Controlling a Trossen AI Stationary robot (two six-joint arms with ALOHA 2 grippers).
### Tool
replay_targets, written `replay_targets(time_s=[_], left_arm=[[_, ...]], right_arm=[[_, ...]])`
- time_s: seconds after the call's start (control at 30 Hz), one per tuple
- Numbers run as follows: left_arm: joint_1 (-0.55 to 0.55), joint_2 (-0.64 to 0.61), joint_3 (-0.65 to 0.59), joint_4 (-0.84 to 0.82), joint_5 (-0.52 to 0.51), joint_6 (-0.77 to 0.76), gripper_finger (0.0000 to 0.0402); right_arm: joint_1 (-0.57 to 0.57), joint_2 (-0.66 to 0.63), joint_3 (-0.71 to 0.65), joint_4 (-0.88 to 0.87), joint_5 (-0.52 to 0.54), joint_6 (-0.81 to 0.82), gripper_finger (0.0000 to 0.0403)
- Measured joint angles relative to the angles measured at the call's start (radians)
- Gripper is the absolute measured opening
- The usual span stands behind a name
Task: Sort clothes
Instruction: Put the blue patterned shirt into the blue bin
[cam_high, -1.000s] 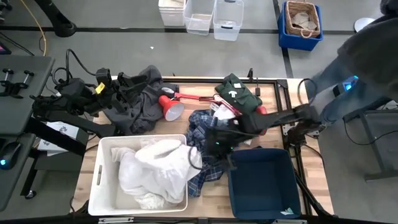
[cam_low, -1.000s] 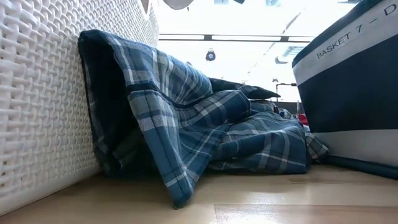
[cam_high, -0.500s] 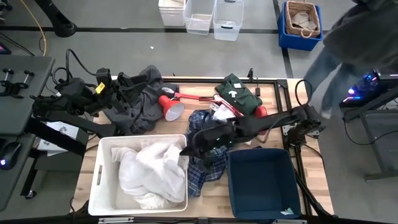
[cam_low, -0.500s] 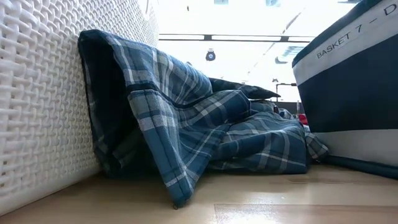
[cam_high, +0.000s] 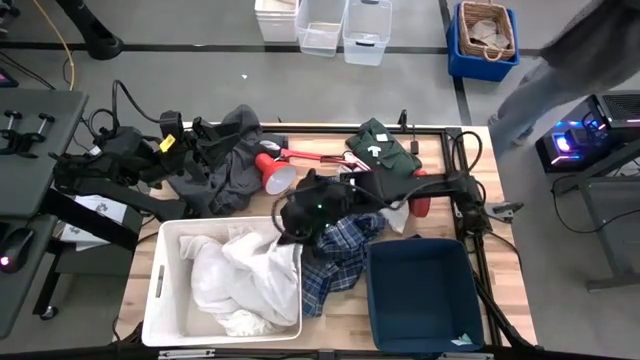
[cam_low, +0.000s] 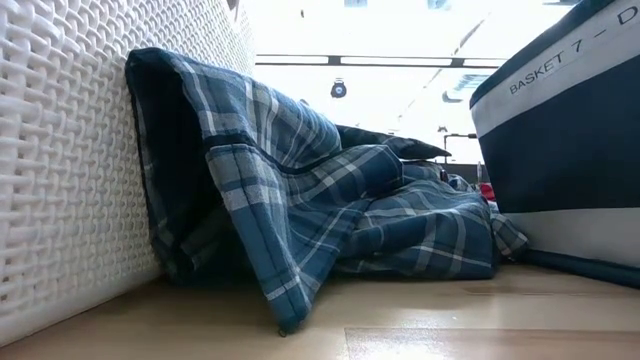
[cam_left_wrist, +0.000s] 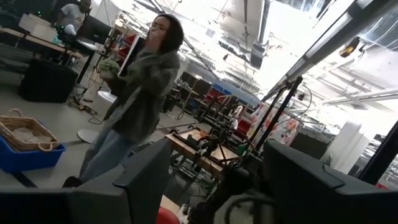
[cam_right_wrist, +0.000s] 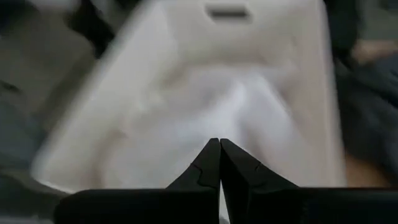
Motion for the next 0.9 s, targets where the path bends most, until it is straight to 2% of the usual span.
replay_targets(time_s=[0.1,0.2,0.3,0.4,0.5,0.6,0.7,0.9], left_arm=[[0.000,0.001,0.000,-0.002,0.000,0.000,0.0248],[0.000,0.000,0.000,-0.001,0.000,0.000,0.0248],[0.000,-0.002,0.000,0.000,0.000,0.002,0.0248],[0.000,-0.003,0.000,0.002,0.000,0.030,0.0248],[0.001,-0.003,0.000,0.001,-0.005,0.054,0.0248],[0.001,0.001,0.000,-0.021,-0.020,0.077,0.0248],[0.001,0.002,0.001,-0.071,-0.009,0.090,0.0248],[0.001,0.001,0.000,-0.081,-0.005,0.089,0.0248]], right_arm=[[-0.002,0.000,0.089,-0.189,0.084,-0.008,0.0001],[0.000,-0.082,0.017,-0.324,0.099,0.052,0.0018],[0.001,-0.105,-0.052,-0.531,0.129,0.083,0.0059],[0.004,-0.108,-0.120,-0.618,0.187,0.136,0.0111],[0.019,-0.124,-0.209,-0.620,0.281,0.235,0.0159],[0.022,-0.114,-0.353,-0.523,0.328,0.211,0.0191],[0.013,-0.112,-0.462,-0.407,0.325,0.191,0.0206],[-0.018,-0.113,-0.613,-0.218,0.242,0.231,0.0210]])
